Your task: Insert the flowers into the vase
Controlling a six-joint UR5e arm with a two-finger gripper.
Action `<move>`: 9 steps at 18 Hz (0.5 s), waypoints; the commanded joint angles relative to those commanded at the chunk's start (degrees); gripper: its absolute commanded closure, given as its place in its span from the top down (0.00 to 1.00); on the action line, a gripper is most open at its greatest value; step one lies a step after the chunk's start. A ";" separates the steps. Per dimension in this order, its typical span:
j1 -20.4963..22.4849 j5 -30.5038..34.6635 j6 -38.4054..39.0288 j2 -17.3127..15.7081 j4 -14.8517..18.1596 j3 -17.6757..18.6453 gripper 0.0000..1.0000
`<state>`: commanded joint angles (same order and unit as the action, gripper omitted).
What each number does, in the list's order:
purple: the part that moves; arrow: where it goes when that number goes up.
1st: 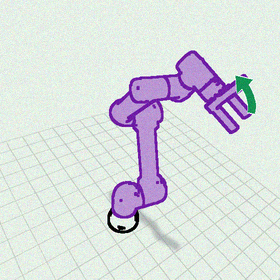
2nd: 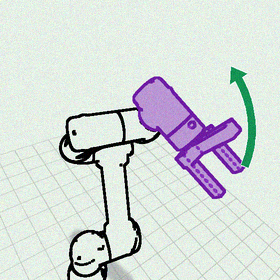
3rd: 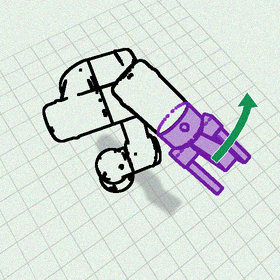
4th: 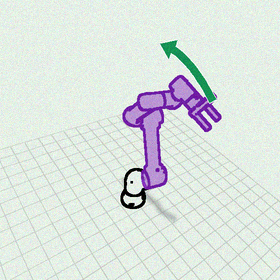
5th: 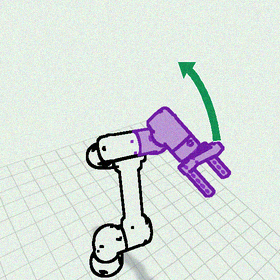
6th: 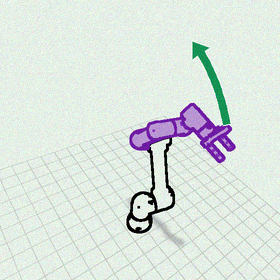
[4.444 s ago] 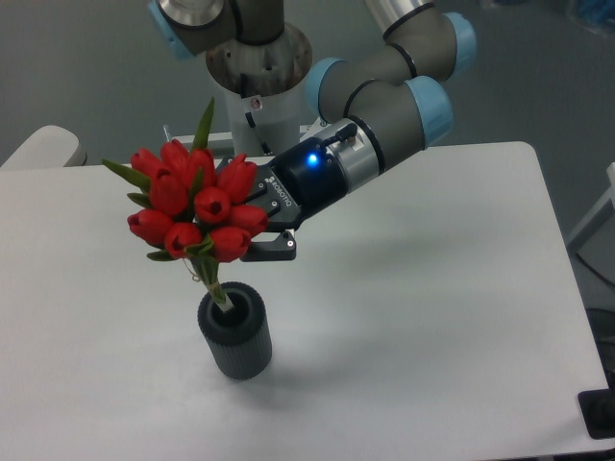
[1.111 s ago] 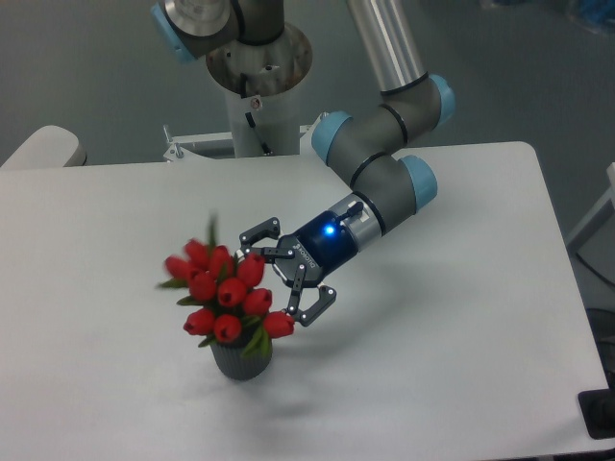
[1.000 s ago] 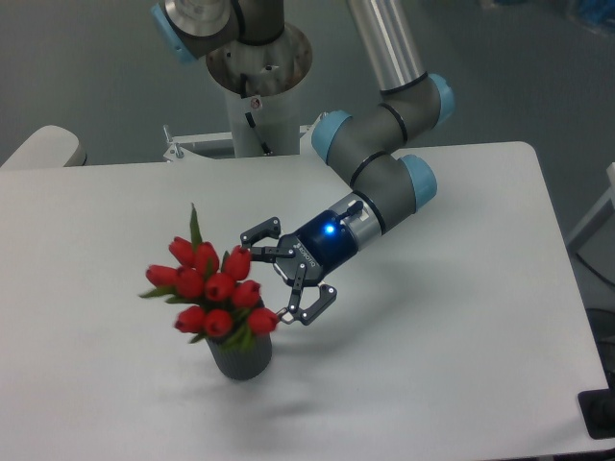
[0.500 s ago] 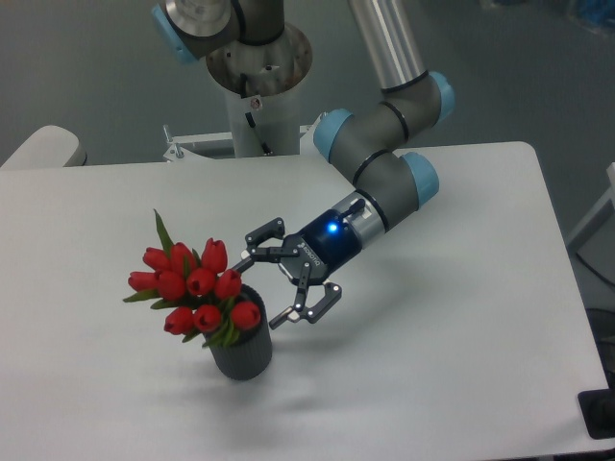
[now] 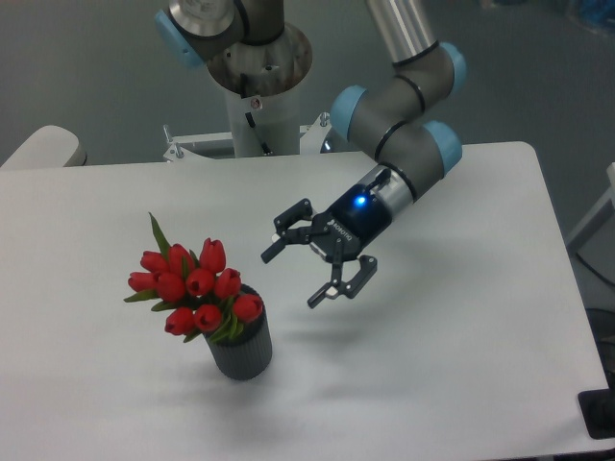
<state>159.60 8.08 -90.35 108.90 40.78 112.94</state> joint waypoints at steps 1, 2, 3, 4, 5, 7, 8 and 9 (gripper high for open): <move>0.62 1.23 0.00 -0.18 0.00 -0.52 1.00; 1.41 2.89 0.00 -0.79 0.00 -0.79 1.00; 2.20 5.26 0.00 -2.01 0.00 -0.97 1.00; 2.99 8.33 0.09 -3.42 0.00 -0.97 1.00; 3.69 11.49 0.26 -4.56 0.09 -1.06 1.00; 5.54 17.47 0.70 -5.98 0.17 -2.63 1.00; 6.24 20.37 0.79 -6.24 0.35 -4.03 1.00; 6.86 23.27 0.79 -6.33 0.35 -5.00 1.00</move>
<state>166.46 31.35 -89.56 102.57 41.13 107.94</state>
